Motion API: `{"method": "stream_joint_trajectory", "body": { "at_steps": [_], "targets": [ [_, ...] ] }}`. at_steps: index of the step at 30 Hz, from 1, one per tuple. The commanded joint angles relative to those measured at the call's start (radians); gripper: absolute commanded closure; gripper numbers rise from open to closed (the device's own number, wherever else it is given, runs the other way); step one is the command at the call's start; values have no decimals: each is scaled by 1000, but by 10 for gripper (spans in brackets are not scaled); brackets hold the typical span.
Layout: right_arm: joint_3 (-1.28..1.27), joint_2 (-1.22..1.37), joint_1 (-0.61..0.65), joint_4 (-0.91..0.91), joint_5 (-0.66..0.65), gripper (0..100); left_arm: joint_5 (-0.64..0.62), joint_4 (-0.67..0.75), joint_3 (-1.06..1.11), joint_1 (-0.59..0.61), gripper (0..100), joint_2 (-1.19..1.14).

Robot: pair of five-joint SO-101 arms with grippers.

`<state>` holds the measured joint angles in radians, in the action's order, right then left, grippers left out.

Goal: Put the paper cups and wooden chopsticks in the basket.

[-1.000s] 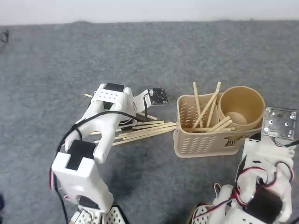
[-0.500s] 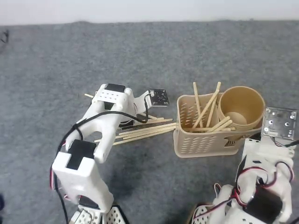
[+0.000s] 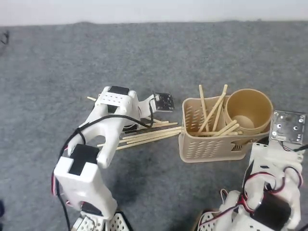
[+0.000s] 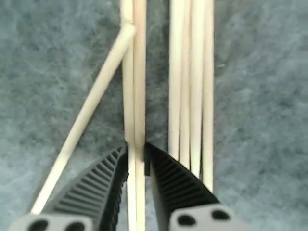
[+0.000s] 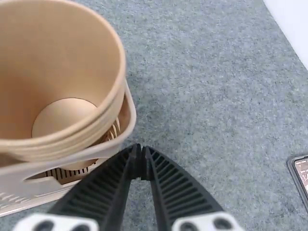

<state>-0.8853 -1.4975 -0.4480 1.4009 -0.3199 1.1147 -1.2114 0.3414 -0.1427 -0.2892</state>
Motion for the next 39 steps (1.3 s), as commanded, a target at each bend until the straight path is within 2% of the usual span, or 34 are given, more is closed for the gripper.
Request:
{"method": "stream_joint_trajectory", "body": {
  "at_steps": [1,12,20,25,32,35,39],
  "targets": [
    [3,15,4,-21,-5,991,46,-69,-15,-38,988,3],
    [3,15,4,-21,-5,991,-9,-51,-68,3,991,75],
    [3,15,4,-21,-6,991,-66,-54,-70,17,991,244],
    [3,10,4,-21,-8,991,-72,-124,-70,21,991,387],
    [-5,8,4,-25,-5,991,-245,-130,-113,12,991,744],
    [-15,5,4,-31,-6,991,-373,-124,-128,-34,991,898],
    [-23,7,4,-41,-5,991,-582,-46,-125,-81,991,1054]
  ]
}}
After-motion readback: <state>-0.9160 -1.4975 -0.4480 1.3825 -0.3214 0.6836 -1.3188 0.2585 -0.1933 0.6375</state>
